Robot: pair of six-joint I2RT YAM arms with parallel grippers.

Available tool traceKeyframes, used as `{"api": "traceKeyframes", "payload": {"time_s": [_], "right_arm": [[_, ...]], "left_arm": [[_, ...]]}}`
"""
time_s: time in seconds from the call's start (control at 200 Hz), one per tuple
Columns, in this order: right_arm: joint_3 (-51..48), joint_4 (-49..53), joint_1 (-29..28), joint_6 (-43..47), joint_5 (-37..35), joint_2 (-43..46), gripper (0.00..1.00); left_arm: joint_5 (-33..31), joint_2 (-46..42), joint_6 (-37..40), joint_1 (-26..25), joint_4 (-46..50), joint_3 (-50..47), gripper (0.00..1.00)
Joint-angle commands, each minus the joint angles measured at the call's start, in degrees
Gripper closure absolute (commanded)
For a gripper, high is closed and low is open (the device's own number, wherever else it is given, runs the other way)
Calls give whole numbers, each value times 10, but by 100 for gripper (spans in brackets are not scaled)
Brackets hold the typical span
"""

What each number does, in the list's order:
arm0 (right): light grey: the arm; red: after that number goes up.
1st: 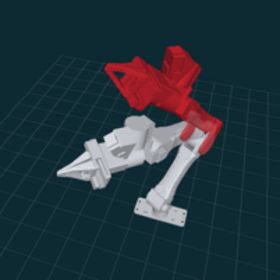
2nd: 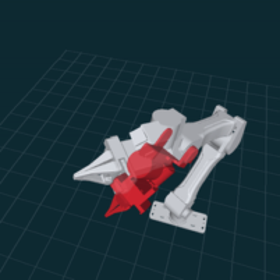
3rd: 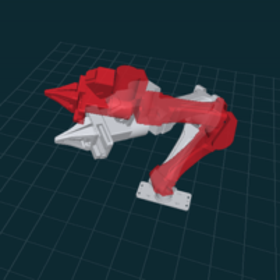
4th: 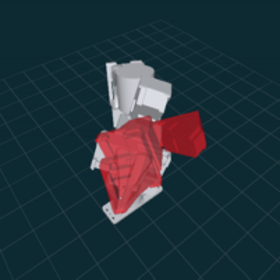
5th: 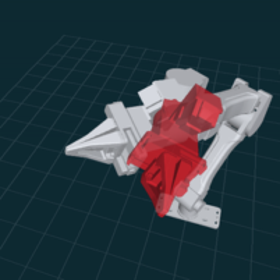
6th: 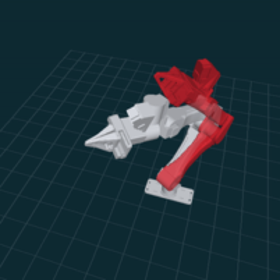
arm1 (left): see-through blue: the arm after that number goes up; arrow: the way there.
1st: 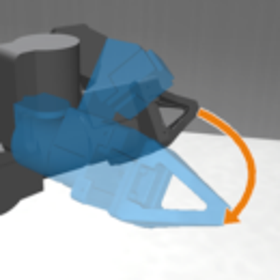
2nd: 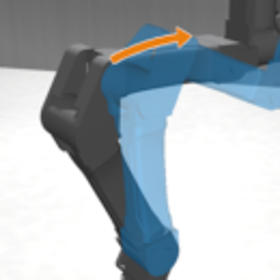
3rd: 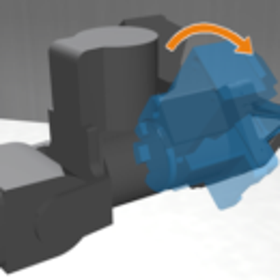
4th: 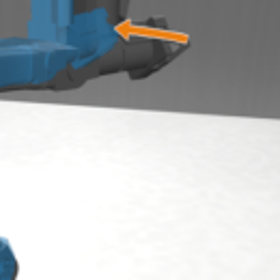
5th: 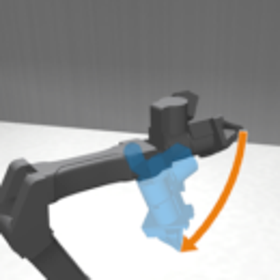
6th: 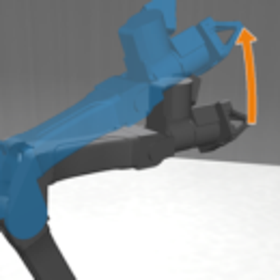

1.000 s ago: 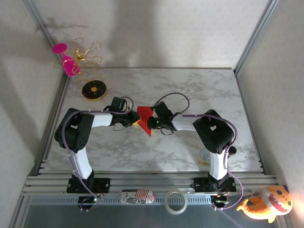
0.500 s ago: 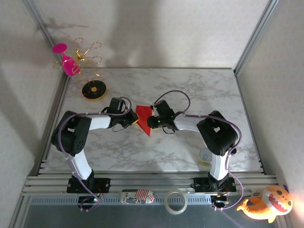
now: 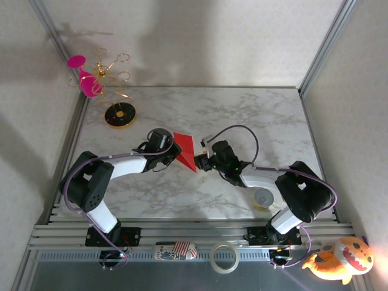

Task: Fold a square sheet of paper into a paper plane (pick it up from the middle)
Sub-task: Fourth fold the wing at the center of the table.

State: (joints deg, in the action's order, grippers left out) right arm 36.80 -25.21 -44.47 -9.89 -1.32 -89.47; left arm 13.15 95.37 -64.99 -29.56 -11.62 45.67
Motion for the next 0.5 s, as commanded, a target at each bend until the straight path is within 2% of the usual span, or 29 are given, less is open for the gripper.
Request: {"api": "traceKeyframes", "payload": {"time_s": [0.0, 0.25, 0.496], "right_arm": [[-7, -74, -35, 54, -66, -12, 51], [16, -88, -89, 92, -134, -88, 52], [35, -97, -100, 93, -158, -128, 54]], "left_arm": [[-47, -10, -43, -14, -3, -11, 93], [-47, -5, -45, -20, 1, -5, 93], [-28, 3, -54, -20, -12, -7, 92]]}}
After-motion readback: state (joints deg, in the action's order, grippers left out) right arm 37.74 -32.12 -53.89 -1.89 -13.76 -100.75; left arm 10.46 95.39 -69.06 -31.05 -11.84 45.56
